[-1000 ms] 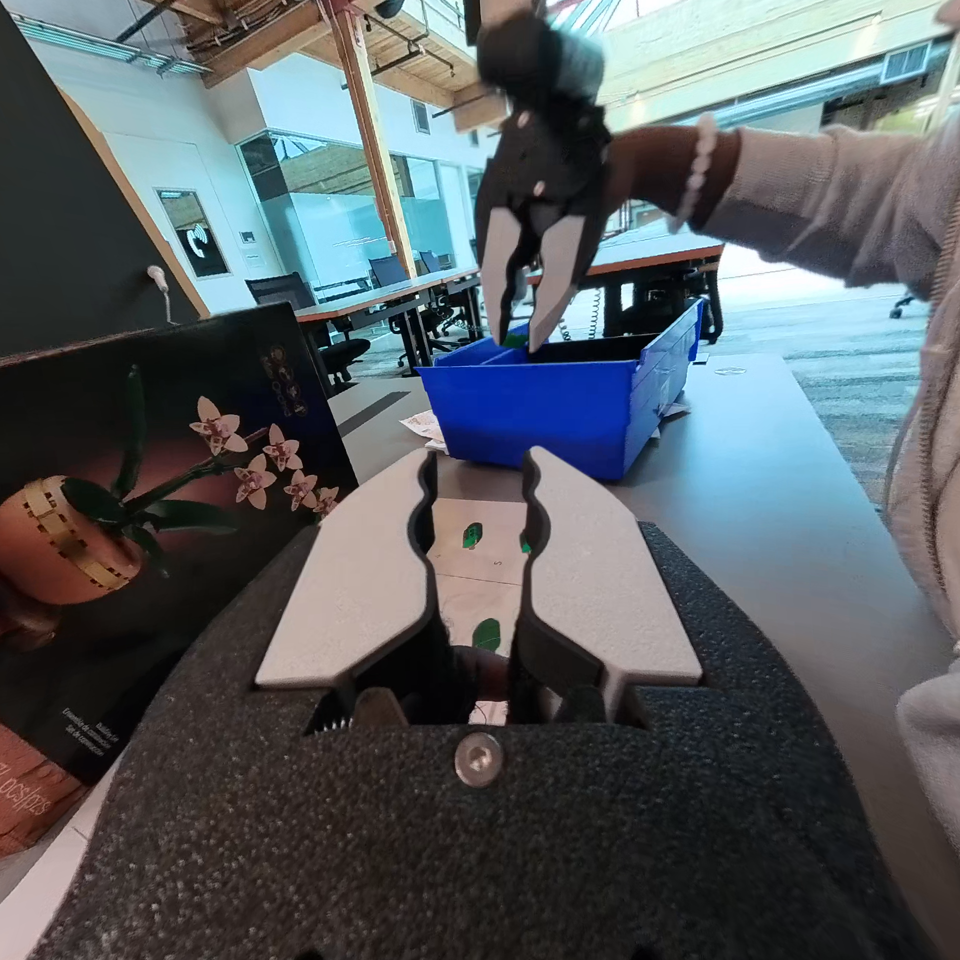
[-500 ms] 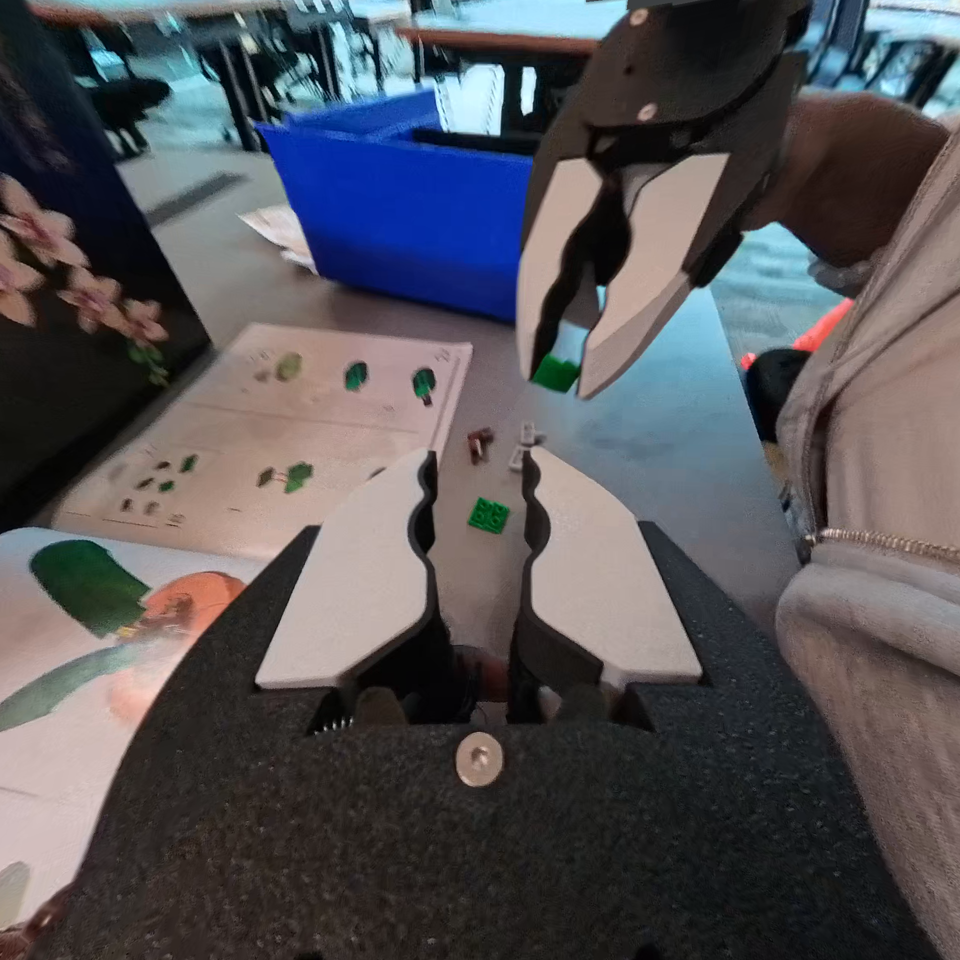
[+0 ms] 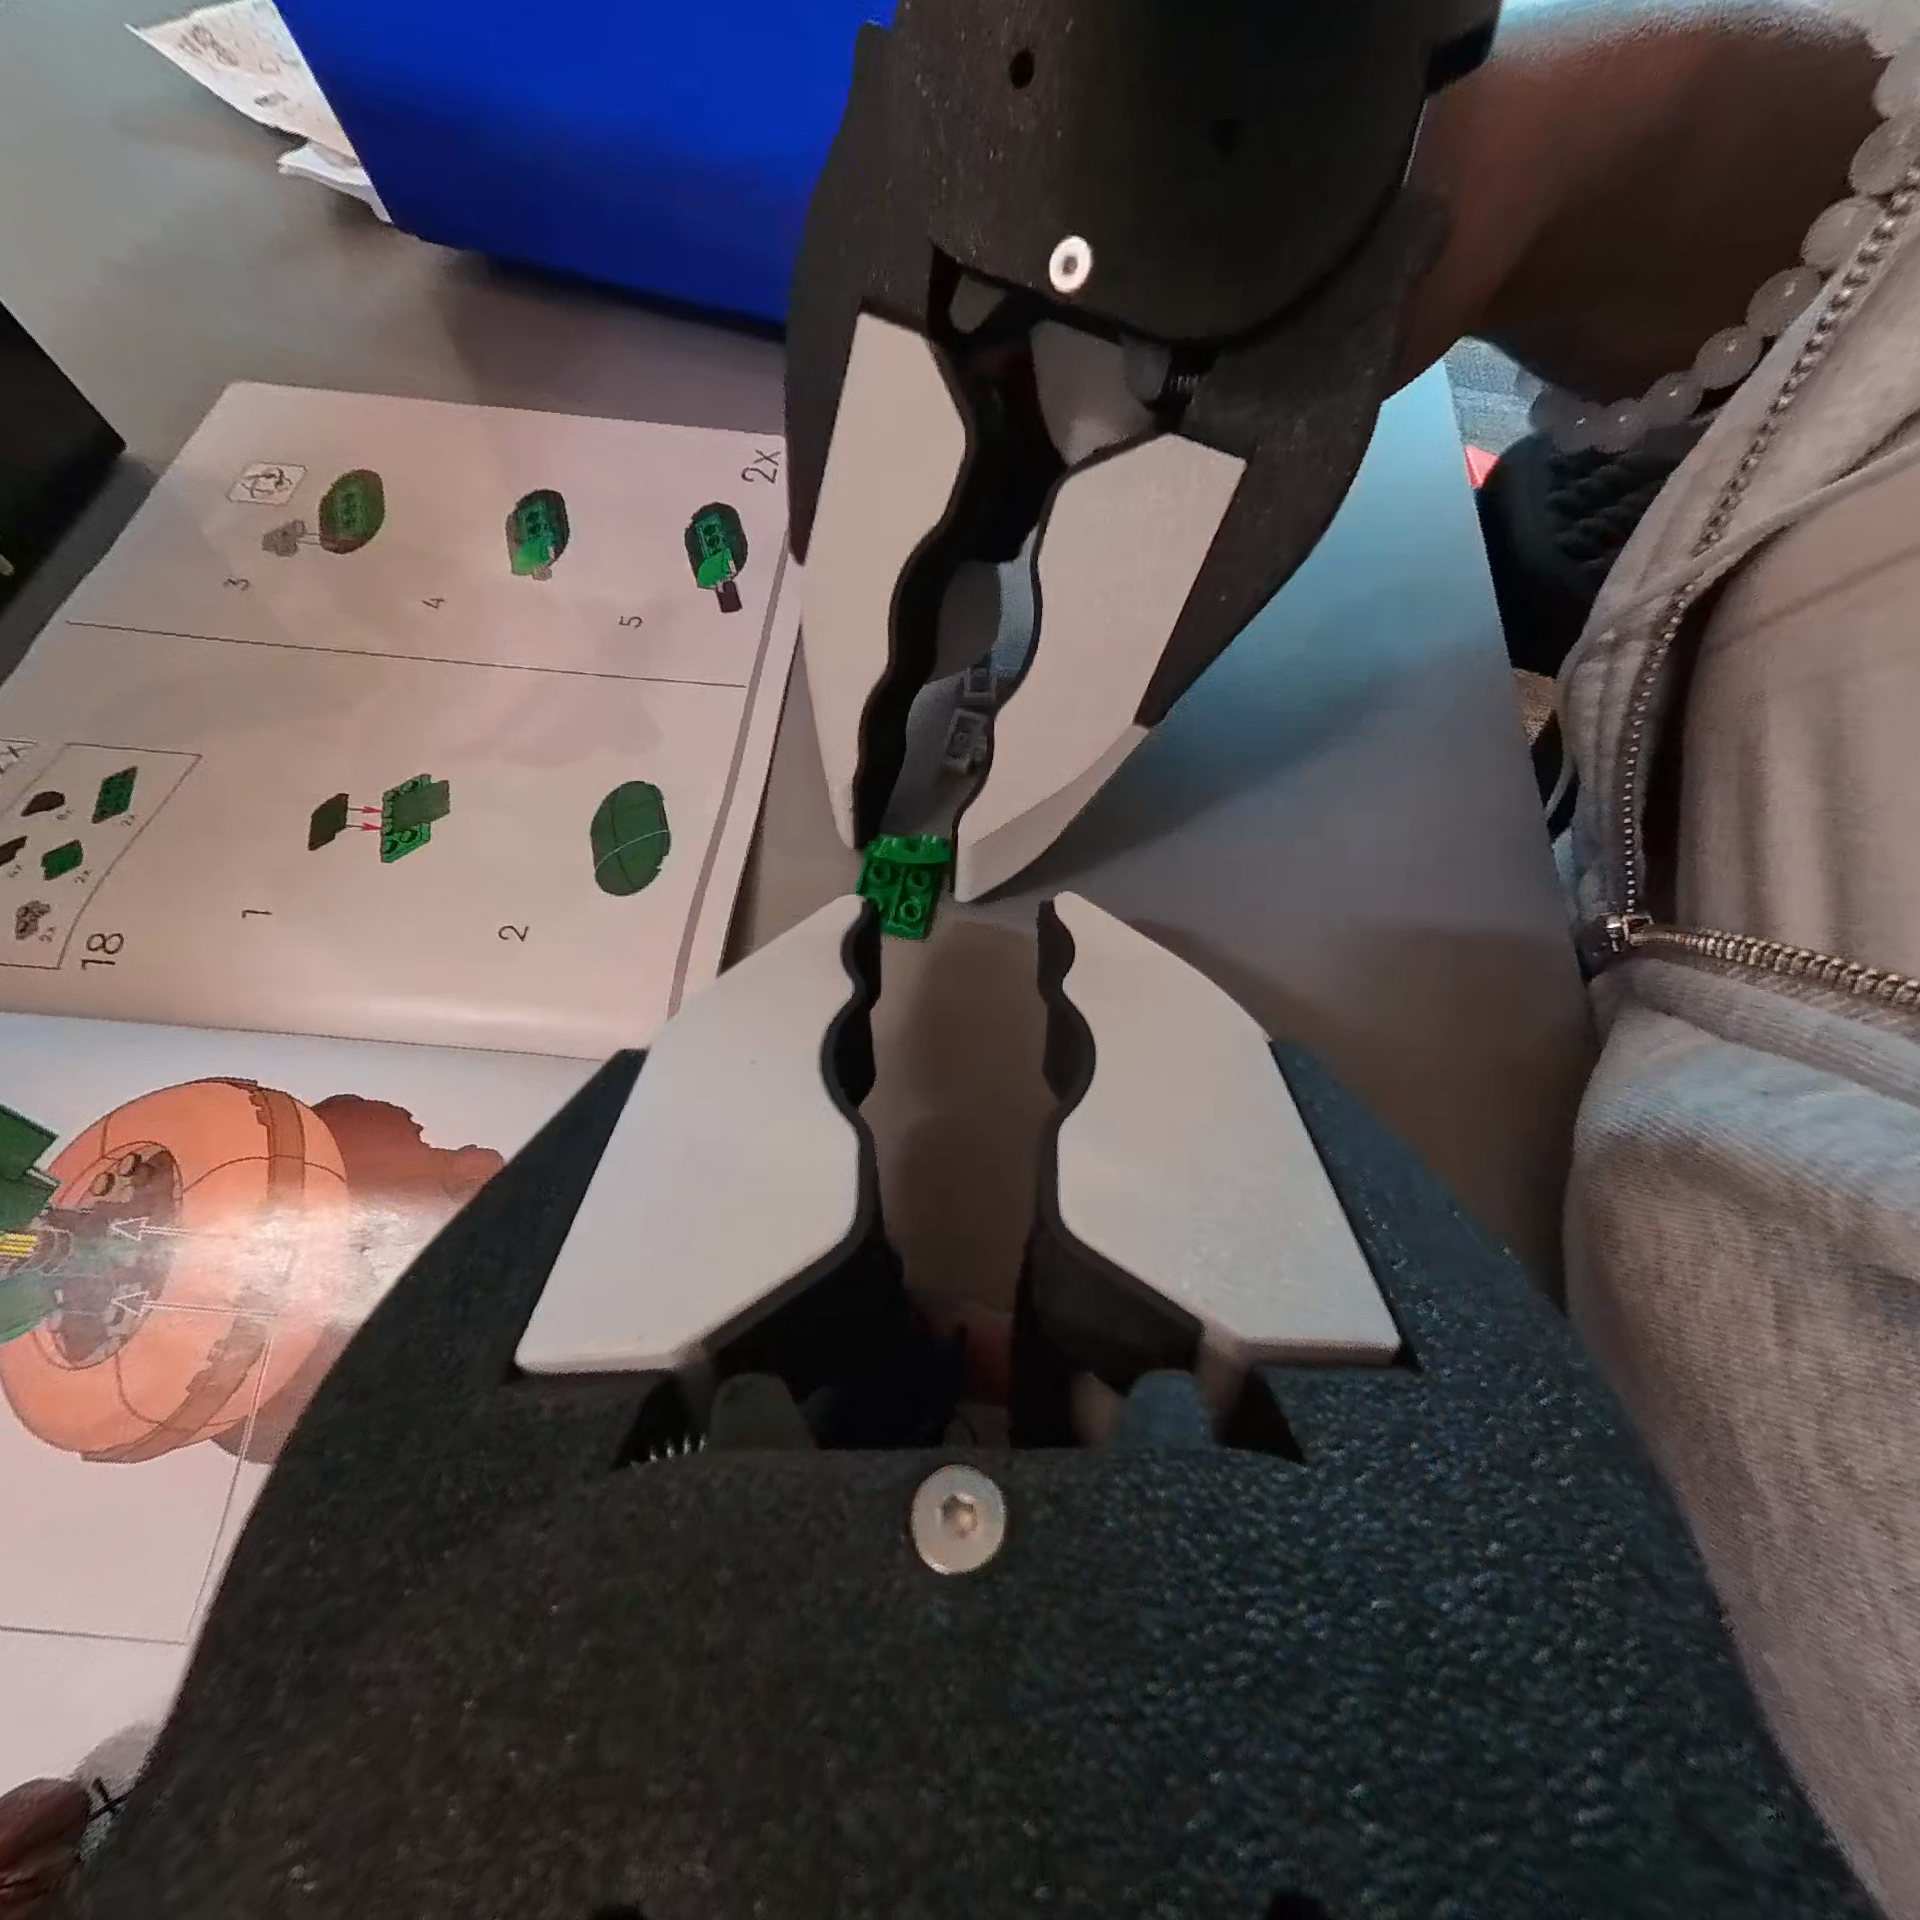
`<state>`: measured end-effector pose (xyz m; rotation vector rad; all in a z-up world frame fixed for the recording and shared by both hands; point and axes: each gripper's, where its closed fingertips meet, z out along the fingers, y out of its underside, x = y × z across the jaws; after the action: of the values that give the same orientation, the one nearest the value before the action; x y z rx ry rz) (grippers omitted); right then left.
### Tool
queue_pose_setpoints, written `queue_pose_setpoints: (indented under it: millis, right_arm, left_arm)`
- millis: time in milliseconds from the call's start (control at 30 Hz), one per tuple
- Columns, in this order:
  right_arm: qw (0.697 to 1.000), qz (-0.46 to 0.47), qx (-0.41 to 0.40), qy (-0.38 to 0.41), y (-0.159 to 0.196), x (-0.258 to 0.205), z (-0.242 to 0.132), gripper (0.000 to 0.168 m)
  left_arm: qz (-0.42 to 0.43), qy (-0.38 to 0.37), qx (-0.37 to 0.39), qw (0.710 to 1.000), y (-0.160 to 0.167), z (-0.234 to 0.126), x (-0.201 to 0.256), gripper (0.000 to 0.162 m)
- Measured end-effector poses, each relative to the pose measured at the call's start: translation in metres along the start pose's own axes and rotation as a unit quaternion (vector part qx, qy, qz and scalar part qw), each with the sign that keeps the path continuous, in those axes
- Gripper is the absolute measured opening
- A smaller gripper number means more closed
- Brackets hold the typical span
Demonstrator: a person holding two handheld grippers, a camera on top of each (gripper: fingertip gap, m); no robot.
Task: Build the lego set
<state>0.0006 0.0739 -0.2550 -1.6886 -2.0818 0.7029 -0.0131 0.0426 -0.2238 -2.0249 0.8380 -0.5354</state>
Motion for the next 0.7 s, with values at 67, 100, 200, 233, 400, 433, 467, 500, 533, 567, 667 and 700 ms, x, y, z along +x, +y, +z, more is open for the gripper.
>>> queue_pose_setpoints:
  millis: [67, 100, 200, 233, 400, 433, 467, 500, 533, 567, 667, 700]
  right_arm:
    - [1.000, -0.001, 0.003, -0.003, -0.002, -0.001, 0.001, 0.021]
    - [1.000, -0.003, 0.005, -0.003, -0.003, -0.001, 0.002, 0.020]
    - [1.000, -0.012, 0.012, -0.013, -0.006, -0.005, 0.005, 0.021]
    - [1.000, -0.015, 0.014, -0.016, -0.007, -0.006, 0.005, 0.021]
    - [0.999, -0.026, 0.023, -0.016, -0.010, -0.006, 0.007, 0.021]
    - [0.999, -0.027, 0.029, -0.017, -0.011, -0.007, 0.006, 0.021]
    - [0.999, -0.027, 0.035, -0.020, -0.013, -0.008, 0.005, 0.021]
    - [0.999, -0.027, 0.040, -0.024, -0.014, -0.009, 0.004, 0.021]
    - [0.998, -0.027, 0.043, -0.025, -0.015, -0.009, 0.003, 0.022]
    - [0.998, -0.027, 0.046, -0.023, -0.015, -0.009, 0.002, 0.021]
    - [0.998, -0.031, 0.056, -0.020, -0.017, -0.008, -0.001, 0.023]
    - [0.997, -0.030, 0.061, -0.023, -0.018, -0.008, -0.002, 0.024]
  left_arm:
    - [0.004, 0.011, 0.000, 1.000, 0.000, 0.000, 0.004, 0.026]
    - [0.005, 0.017, 0.001, 1.000, -0.001, -0.001, 0.006, 0.026]
    - [0.007, 0.038, 0.013, 0.999, -0.006, -0.004, 0.014, 0.024]
    - [0.003, 0.045, 0.019, 0.999, -0.008, -0.006, 0.016, 0.023]
    - [-0.002, 0.073, 0.026, 0.997, -0.010, -0.009, 0.024, 0.024]
    - [0.000, 0.075, 0.021, 0.997, -0.009, -0.009, 0.025, 0.025]
    - [0.001, 0.076, 0.015, 0.997, -0.008, -0.008, 0.026, 0.025]
    - [0.002, 0.076, 0.010, 0.997, -0.006, -0.007, 0.026, 0.026]
    - [0.003, 0.075, 0.004, 0.997, -0.004, -0.006, 0.026, 0.027]
    - [0.004, 0.073, 0.000, 0.997, -0.003, -0.006, 0.025, 0.027]
    - [0.003, 0.069, -0.004, 0.998, -0.001, -0.005, 0.024, 0.028]
    - [0.003, 0.069, -0.003, 0.998, -0.002, -0.005, 0.024, 0.028]
